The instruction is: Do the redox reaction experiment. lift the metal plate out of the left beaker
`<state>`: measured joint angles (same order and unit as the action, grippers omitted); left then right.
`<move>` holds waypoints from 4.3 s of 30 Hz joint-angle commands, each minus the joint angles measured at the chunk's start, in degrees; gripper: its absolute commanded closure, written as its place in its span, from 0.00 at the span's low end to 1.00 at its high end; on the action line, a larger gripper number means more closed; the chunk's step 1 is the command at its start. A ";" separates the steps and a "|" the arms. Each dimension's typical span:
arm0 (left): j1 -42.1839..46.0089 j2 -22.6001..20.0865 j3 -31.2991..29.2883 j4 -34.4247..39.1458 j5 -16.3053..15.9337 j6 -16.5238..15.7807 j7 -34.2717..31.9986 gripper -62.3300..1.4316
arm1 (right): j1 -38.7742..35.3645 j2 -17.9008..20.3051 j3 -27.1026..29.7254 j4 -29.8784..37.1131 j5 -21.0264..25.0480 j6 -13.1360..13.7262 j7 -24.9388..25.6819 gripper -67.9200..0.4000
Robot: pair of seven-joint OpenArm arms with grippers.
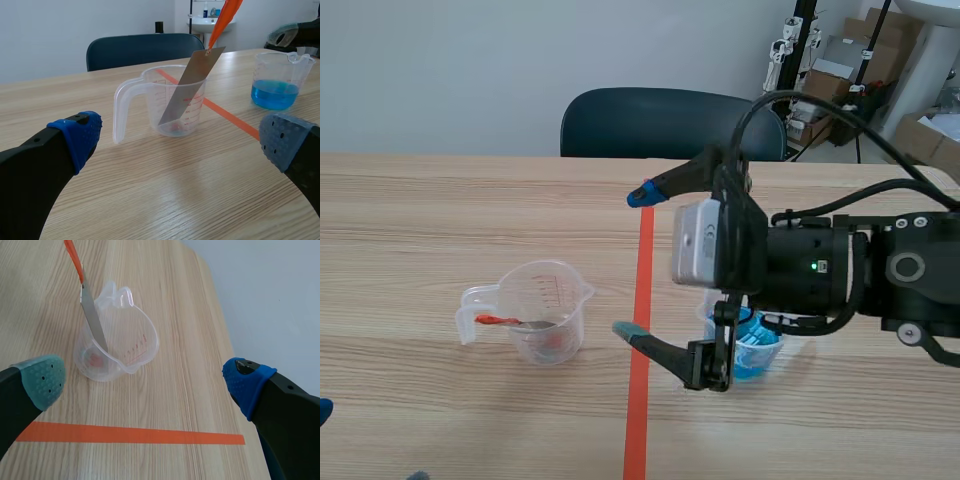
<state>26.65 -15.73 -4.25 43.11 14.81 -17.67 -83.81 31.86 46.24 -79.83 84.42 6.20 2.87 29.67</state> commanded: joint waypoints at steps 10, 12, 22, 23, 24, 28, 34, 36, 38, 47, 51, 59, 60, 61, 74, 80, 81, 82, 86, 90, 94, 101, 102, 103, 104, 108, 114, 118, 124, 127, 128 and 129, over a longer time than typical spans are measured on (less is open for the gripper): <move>-0.17 -0.50 -0.26 0.46 -0.39 -0.04 -0.79 0.00 | 6.19 -8.07 -8.81 -6.16 0.39 -0.20 0.90 0.00; -0.17 -0.50 -0.26 0.46 -0.39 -0.04 -0.79 0.00 | 7.08 -9.01 -9.07 -6.51 0.37 -0.11 0.90 0.00; -0.17 -0.50 -0.26 0.46 -0.39 -0.04 -0.79 0.00 | 7.85 -13.92 -9.07 -8.17 0.42 2.82 -0.50 0.00; -0.17 -0.50 -0.26 0.46 -0.37 -0.04 -0.79 0.00 | 7.85 -14.38 -9.07 -8.46 0.42 3.04 -1.11 0.00; -0.17 -0.50 -0.26 0.46 -0.37 -0.04 -0.79 0.00 | 7.85 -14.73 -9.07 -8.68 0.42 3.21 -1.53 0.00; -0.15 -0.50 -0.26 0.46 -0.37 -0.04 -0.79 0.00 | 7.85 -15.32 -9.07 -9.11 0.42 3.26 -1.97 0.01; -0.15 -0.50 -0.26 0.46 -0.37 -0.04 -0.79 0.00 | 7.85 -16.00 -9.07 -9.11 0.39 7.45 -2.56 0.27; -0.15 -0.50 -0.26 0.46 -0.37 -0.04 -0.79 0.00 | 7.85 -16.44 -9.07 -9.11 0.39 8.52 -3.56 0.34; -0.15 -0.50 -0.26 0.46 -0.37 -0.04 -0.79 0.00 | 7.85 -16.72 -9.07 -9.11 0.39 9.01 -3.89 0.37; -0.17 -0.50 -0.26 0.46 -0.37 -0.04 -0.79 0.00 | 7.85 -17.77 -9.07 -9.11 0.42 9.01 -5.70 0.37; -0.17 -0.50 -0.26 0.46 -0.37 -0.04 -0.76 0.00 | 7.82 -18.36 -9.07 -9.11 0.42 9.01 -6.67 0.44; -0.17 -0.50 -0.26 0.46 -0.37 -0.04 -0.76 0.00 | 7.82 -18.32 -9.07 -9.11 0.42 9.01 -6.67 0.59; -0.17 -0.50 -0.26 0.46 -0.37 -0.04 -0.76 0.00 | 7.82 -18.32 -9.07 -9.11 0.42 9.01 -6.67 0.60; -0.17 -0.50 -0.26 0.46 -0.37 -0.04 -0.76 0.00 | 7.82 -18.32 -9.07 -9.11 0.42 9.01 -6.67 0.62; -0.17 -0.50 -0.26 0.46 -0.37 -0.04 -0.76 0.00 | 7.82 -18.32 -9.07 -9.11 0.44 9.01 -7.19 0.88; -0.17 -0.50 -0.26 0.46 -0.37 -0.04 -0.76 0.00 | 7.82 -18.29 -9.07 -9.11 0.44 9.01 -7.58 0.95; -0.17 -0.50 -0.26 0.46 -0.37 -0.04 -0.76 0.00 | 7.82 -18.29 -9.07 -9.11 0.46 9.01 -7.74 0.95; -0.17 -0.50 -0.26 0.46 -0.37 -0.04 -0.76 0.00 | 7.82 -18.29 -9.07 -9.11 0.46 9.01 -7.76 0.95; -0.17 -0.50 -0.26 0.46 -0.37 -0.04 -0.76 0.00 | 7.82 -18.27 -9.07 -9.11 0.50 9.01 -8.00 0.95; -0.17 -0.50 -0.26 0.46 -0.37 -0.04 -0.76 0.00 | 7.85 -18.14 -9.07 -9.11 1.86 9.01 -8.13 0.95; -0.17 -0.50 -0.26 0.46 -0.37 -0.04 -0.76 0.00 | 7.85 -18.14 -9.07 -9.11 3.19 9.01 -8.57 0.95; -0.17 -0.50 -0.26 0.46 -0.37 -0.04 -0.76 0.00 | 7.85 -18.14 -9.07 -9.11 6.32 9.01 -9.05 0.95; -0.17 -0.50 -0.26 0.46 -0.37 -0.04 -0.76 0.00 | 7.85 -18.14 -9.07 -9.11 6.75 9.01 -9.05 0.95; -0.17 -0.50 -0.26 0.46 -0.37 -0.04 -0.76 0.00 | 7.85 -18.14 -9.07 -9.11 7.50 9.01 -9.20 0.95; -0.17 -0.50 -0.26 0.46 -0.37 -0.04 -0.76 0.00 | 7.85 -18.14 -9.07 -9.11 8.13 9.01 -9.33 0.95; -0.17 -0.50 -0.26 0.46 -0.37 -0.04 -0.76 0.00 | 8.04 -18.14 -9.07 -9.11 10.23 9.20 -9.90 0.95; -0.17 -0.50 -0.26 0.46 -0.37 -0.04 -0.76 0.00 | 8.96 -18.14 -9.07 -9.11 13.81 9.42 -10.60 0.95; -0.17 -0.50 -0.26 0.46 -0.37 -0.04 -0.74 0.00 | 9.60 -18.14 -9.07 -9.09 14.67 9.68 -10.78 0.95; -0.15 -0.50 -0.26 0.46 -0.37 -0.04 -0.72 0.00 | 11.13 -18.16 -9.07 -9.09 19.19 11.85 -11.58 0.95; -0.15 -0.50 -0.26 0.46 -0.37 -0.04 -0.72 0.00 | 12.04 -18.16 -9.07 -9.09 21.33 12.02 -11.58 0.95; -0.15 -0.50 -0.26 0.46 -0.37 -0.04 -0.72 0.00 | 12.31 -18.16 -9.07 -9.09 21.68 12.00 -11.58 0.95; -0.15 -0.50 -0.26 0.46 -0.37 -0.04 -0.72 0.00 | 12.59 -18.16 -9.07 -9.09 21.90 12.02 -11.61 0.95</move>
<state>26.65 -15.73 -4.25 43.11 14.81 -17.67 -83.81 42.74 28.12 -88.18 74.89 27.66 15.05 17.26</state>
